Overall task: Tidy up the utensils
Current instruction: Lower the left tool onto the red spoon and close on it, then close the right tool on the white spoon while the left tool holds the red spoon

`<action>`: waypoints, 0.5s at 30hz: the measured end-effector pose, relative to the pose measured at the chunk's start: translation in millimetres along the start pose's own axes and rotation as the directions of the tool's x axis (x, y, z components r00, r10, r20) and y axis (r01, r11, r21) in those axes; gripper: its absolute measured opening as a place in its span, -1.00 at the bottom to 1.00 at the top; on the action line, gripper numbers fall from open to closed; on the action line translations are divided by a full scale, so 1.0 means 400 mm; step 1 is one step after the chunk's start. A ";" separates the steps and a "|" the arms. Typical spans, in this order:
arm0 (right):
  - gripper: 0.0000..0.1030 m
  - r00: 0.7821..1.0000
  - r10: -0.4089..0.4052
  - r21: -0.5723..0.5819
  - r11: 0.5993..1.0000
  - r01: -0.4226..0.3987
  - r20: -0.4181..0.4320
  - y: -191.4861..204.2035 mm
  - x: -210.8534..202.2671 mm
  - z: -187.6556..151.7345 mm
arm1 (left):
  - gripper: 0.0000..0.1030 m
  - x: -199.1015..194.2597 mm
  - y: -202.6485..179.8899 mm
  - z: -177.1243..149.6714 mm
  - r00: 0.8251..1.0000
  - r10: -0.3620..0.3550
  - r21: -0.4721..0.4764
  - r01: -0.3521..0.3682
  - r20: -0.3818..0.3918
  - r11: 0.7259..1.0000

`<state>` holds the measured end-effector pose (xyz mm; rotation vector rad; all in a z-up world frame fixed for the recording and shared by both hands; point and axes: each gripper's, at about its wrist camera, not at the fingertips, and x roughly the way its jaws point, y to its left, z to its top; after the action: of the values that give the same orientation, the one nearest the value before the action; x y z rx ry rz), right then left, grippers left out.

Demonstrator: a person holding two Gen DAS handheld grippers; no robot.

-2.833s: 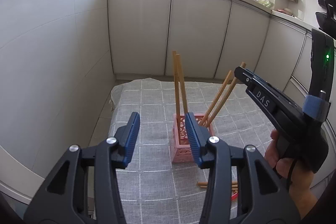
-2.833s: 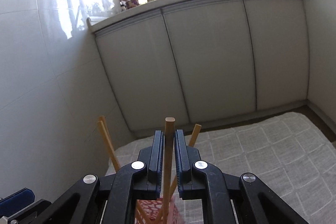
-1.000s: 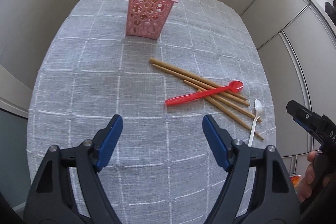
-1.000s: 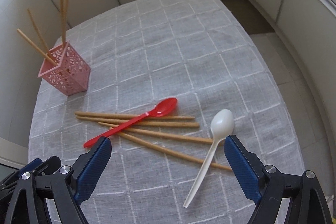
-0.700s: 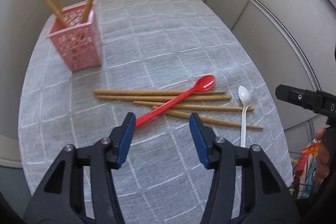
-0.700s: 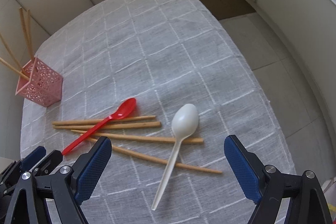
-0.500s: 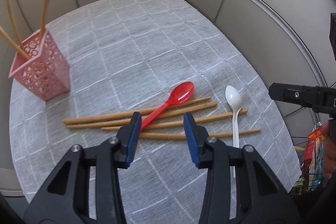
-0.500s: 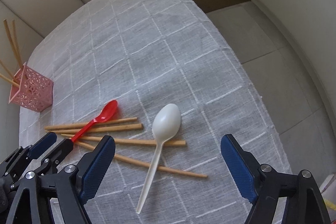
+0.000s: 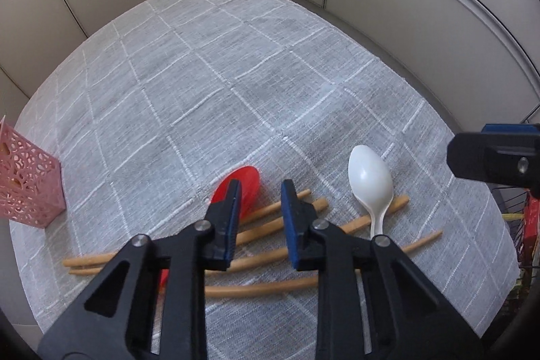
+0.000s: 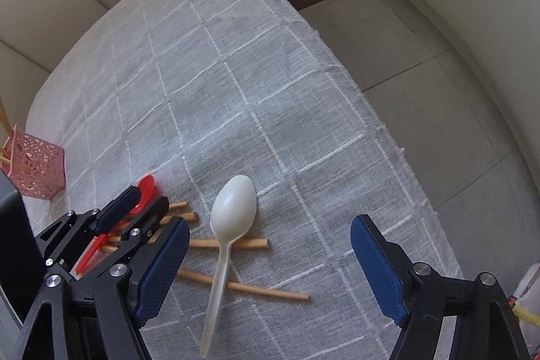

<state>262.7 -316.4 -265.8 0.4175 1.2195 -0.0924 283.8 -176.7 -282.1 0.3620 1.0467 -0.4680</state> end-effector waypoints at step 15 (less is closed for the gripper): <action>0.29 0.996 0.070 0.061 0.996 -0.067 -0.054 -0.020 0.061 0.009 | -0.96 -0.084 0.114 0.005 0.998 -0.011 -0.245 0.027 0.066 0.969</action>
<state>272.1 -321.5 -289.5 0.5164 1.2589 -0.0582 295.7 -132.6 -248.3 0.1156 1.0331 -0.3597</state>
